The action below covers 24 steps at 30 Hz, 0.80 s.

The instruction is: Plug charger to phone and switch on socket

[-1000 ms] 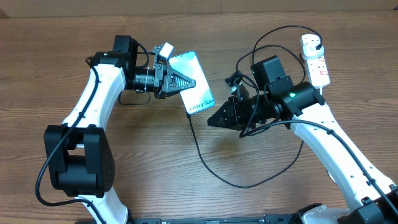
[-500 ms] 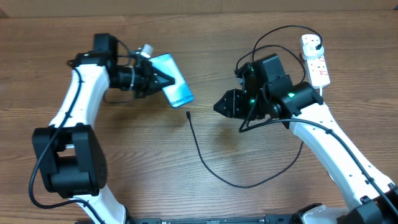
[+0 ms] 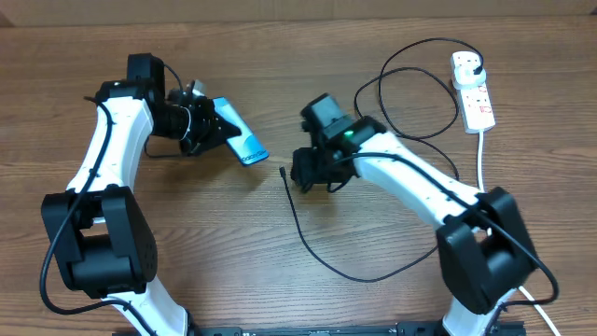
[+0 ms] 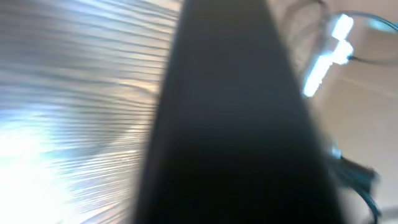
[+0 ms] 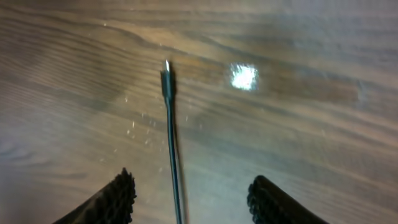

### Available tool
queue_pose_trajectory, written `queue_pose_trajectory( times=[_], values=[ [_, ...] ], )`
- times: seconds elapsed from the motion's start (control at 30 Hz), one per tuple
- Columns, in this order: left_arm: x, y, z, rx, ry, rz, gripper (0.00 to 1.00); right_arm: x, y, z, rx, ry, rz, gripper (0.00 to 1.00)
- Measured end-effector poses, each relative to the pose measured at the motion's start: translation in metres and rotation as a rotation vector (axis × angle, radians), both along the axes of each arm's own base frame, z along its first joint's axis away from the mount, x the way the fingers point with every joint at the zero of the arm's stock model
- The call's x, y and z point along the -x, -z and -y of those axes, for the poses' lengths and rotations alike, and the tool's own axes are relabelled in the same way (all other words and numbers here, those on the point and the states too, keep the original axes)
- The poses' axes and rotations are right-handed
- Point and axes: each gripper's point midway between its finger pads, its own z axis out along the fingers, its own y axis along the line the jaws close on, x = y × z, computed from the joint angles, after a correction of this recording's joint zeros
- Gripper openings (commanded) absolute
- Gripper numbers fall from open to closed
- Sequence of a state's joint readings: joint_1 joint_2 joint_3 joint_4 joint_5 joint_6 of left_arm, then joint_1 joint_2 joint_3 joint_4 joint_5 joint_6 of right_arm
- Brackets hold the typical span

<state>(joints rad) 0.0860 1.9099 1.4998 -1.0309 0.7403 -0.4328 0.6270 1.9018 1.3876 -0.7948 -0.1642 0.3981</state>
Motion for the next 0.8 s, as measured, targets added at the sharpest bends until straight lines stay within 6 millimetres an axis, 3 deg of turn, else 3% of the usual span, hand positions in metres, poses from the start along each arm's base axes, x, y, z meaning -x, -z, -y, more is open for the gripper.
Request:
queue_pose_trajectory(
  times=[0.2, 0.4, 0.8],
  values=[
    [-0.001, 0.013, -0.031, -0.105, -0.104, -0.06, 0.04, -0.012, 0.011, -0.025, 0.011, -0.029, 0.086, 0.49],
    [0.0, 0.017, -0.049, -0.14, -0.157, -0.086, 0.04, -0.014, 0.029, -0.027, 0.037, -0.026, 0.082, 0.43],
    [0.001, 0.019, -0.054, -0.158, -0.167, -0.093, 0.04, -0.006, 0.054, -0.043, 0.07, -0.058, 0.087, 0.37]
  ],
)
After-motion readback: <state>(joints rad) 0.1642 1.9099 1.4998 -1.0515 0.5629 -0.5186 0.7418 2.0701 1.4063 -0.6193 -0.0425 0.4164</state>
